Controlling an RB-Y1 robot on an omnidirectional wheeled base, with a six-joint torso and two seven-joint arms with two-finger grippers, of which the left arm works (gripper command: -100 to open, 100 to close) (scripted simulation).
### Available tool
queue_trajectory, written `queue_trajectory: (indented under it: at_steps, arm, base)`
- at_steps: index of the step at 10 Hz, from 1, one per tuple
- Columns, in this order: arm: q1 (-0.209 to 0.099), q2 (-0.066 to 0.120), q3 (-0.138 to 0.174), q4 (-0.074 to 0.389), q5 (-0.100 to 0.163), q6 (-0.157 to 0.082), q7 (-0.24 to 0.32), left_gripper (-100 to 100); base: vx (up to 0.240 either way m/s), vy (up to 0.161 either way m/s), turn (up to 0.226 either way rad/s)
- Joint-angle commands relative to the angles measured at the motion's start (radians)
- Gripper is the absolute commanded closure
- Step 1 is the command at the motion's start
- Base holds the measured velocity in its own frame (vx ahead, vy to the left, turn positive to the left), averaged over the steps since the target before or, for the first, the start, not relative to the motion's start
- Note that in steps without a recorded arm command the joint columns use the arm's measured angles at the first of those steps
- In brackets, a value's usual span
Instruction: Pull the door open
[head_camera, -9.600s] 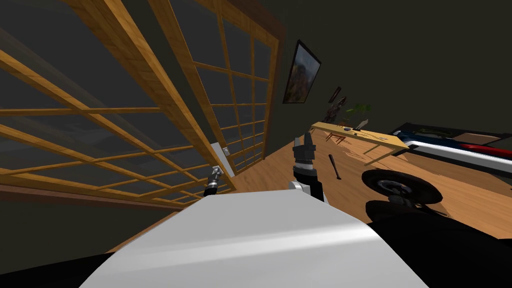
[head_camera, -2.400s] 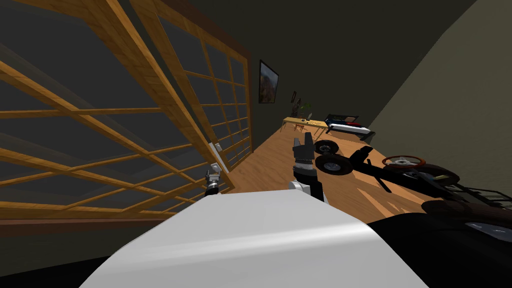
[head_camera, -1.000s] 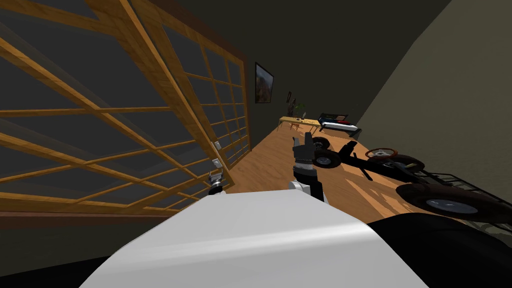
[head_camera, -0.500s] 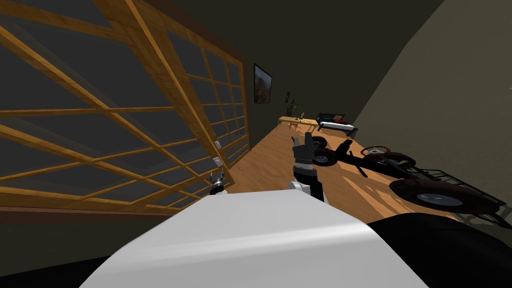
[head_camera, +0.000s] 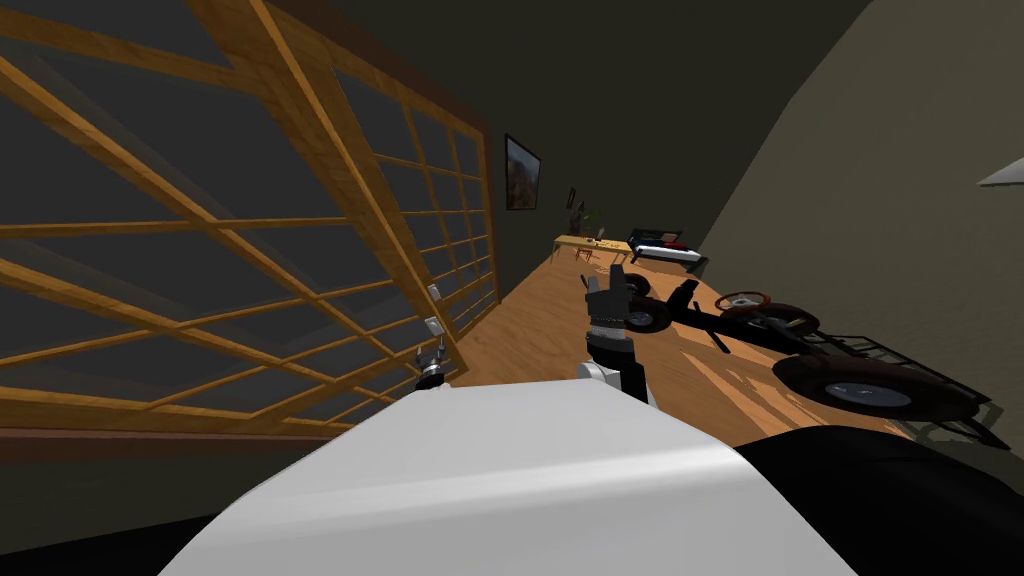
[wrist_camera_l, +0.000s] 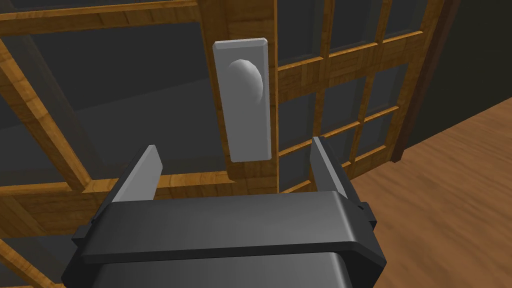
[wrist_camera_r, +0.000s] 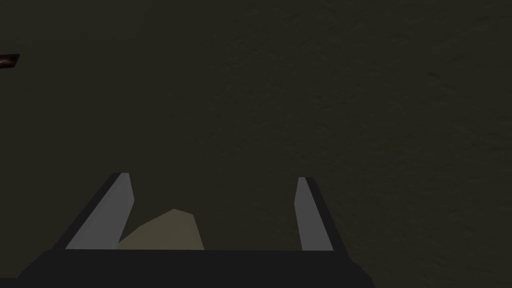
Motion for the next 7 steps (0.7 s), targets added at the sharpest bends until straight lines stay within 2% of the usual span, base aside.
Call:
queue_trajectory:
  at_steps: [1,4,6,7]
  arm:
    - [0.007,0.023,0.000,0.013,0.003,-0.008,0.032,-100]
    - [0.029,0.075,0.000,0.030,0.008,-0.019,0.094,-100]
    - [0.037,0.094,0.001,0.037,0.011,-0.024,0.117,-100]
    - [0.044,0.111,0.001,0.043,0.013,-0.027,0.137,-100]
  base:
    - [0.199,0.006,-0.035]
    - [0.190,0.019,-0.056]
    - [0.113,-0.004,-0.033]
    - [0.138,0.008,-0.051]
